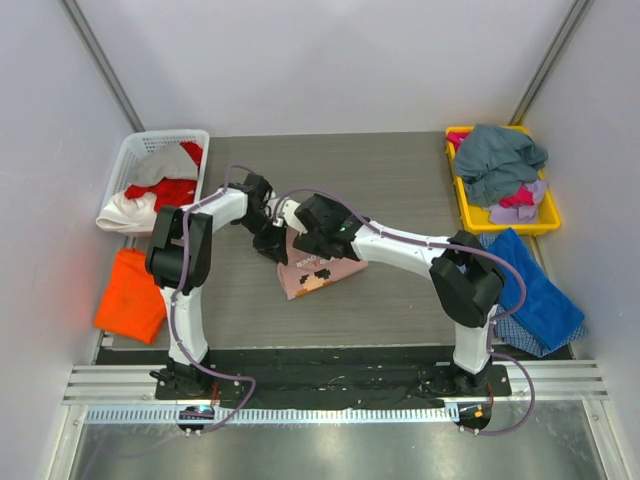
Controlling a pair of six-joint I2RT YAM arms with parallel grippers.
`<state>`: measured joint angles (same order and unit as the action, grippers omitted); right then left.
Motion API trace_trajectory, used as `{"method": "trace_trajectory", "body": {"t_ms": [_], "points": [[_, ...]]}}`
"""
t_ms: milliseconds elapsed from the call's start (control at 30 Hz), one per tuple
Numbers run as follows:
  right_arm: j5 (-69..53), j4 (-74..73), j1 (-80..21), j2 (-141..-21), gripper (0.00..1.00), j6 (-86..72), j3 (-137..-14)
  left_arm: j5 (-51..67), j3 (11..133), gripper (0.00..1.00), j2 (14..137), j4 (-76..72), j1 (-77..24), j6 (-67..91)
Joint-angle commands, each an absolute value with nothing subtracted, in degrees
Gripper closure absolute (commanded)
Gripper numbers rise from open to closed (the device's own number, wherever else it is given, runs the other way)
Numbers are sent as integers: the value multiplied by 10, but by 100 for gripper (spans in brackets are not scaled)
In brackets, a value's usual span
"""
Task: Fold and stack the t-shirts
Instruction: Put the neatly folded tshirt into the corner of the board with the left arm
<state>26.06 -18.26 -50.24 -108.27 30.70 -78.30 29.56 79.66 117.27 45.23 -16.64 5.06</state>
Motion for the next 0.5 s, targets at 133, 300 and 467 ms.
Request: {"method": "trace_trajectory", "body": {"t_ms": [133,300,467], "points": [[279,-167,-501,-1031,2,319,-772,178,782,100,1243,411,-178,25],[286,-174,-499,-1011,2,320,-752,162,777,100,1203,424,-178,3],[305,-173,-486,-984,2,323,-726,115,751,100,1116,451,-178,-60]]}}
